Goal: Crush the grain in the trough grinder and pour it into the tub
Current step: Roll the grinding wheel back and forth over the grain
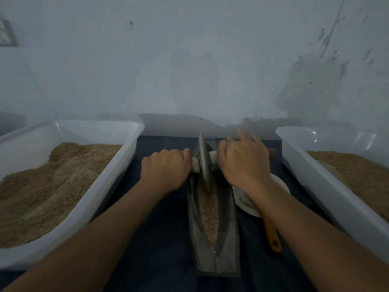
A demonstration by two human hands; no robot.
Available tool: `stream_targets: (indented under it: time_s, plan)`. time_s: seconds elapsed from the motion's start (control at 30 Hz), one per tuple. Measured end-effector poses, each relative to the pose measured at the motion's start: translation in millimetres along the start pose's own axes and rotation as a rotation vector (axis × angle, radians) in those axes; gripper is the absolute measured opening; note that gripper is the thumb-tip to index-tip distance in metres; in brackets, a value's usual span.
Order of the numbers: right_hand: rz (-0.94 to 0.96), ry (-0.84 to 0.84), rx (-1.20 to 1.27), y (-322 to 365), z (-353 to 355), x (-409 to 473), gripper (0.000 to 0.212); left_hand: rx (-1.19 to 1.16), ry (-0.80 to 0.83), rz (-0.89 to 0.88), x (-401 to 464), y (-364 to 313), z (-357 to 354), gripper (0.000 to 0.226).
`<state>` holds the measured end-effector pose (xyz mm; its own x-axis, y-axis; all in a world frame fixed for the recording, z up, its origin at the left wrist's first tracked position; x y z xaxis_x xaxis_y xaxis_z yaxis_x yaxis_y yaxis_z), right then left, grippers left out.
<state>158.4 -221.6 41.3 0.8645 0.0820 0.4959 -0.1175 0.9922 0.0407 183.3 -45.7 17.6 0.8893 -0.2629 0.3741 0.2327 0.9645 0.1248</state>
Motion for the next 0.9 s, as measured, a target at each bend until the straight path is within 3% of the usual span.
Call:
stream_targets:
  time_s: [0.1,0.17,0.23,0.33,0.43,0.5,0.57,0.67,0.8,0.9]
  plan:
    - [0.051,-0.066,0.064,1.6,11.2,-51.7,0.060,-0.029,-0.202,-0.030,-47.8,-11.5,25.6,0.034]
    - [0.092,-0.136,0.093,2.0,23.4,-82.2,0.058,-0.127,-0.252,-0.018,-75.0,-13.7,40.5,0.053]
    - [0.148,-0.191,0.112,4.6,31.8,-99.6,0.054,-0.191,-0.275,0.010,-96.1,-8.7,48.1,0.057]
    - [0.166,-0.201,0.108,6.8,30.2,-96.0,0.055,-0.198,-0.203,-0.025,-95.3,-5.1,46.2,0.061]
    - [0.102,-0.058,0.079,-1.2,9.3,-62.3,0.062,0.039,-0.120,-0.094,-58.8,-16.0,33.3,0.061]
    - [0.029,0.010,0.076,-10.0,-8.4,-32.5,0.061,0.059,-0.082,0.020,-20.4,-11.1,17.2,0.055]
    - [-0.063,0.021,0.090,-17.7,-19.0,-4.6,0.060,-0.121,-0.026,0.204,16.6,0.0,3.0,0.044]
    - [-0.143,0.016,0.130,-17.0,-18.2,11.5,0.059,-0.190,-0.027,0.259,40.1,1.5,-0.8,0.034]
    - [-0.046,0.034,0.108,-10.0,-4.8,-22.6,0.054,0.069,-0.158,0.035,-0.3,-9.4,16.6,0.020]
    - [0.075,-0.051,0.104,1.2,19.2,-71.4,0.056,0.052,-0.230,-0.153,-60.5,-16.8,34.0,0.027]
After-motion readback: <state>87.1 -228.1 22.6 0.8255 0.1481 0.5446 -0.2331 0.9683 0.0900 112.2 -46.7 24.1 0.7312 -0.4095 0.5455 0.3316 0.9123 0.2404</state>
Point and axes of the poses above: each hand's wrist, its own x-axis towards the middle knuckle, its own z-axis out of the back of the hand, y = z × x, the point moved 6 cm from there along x, towards the middle knuckle, and after that the axes turned 4 degrees about z, right-handed, at the moved point
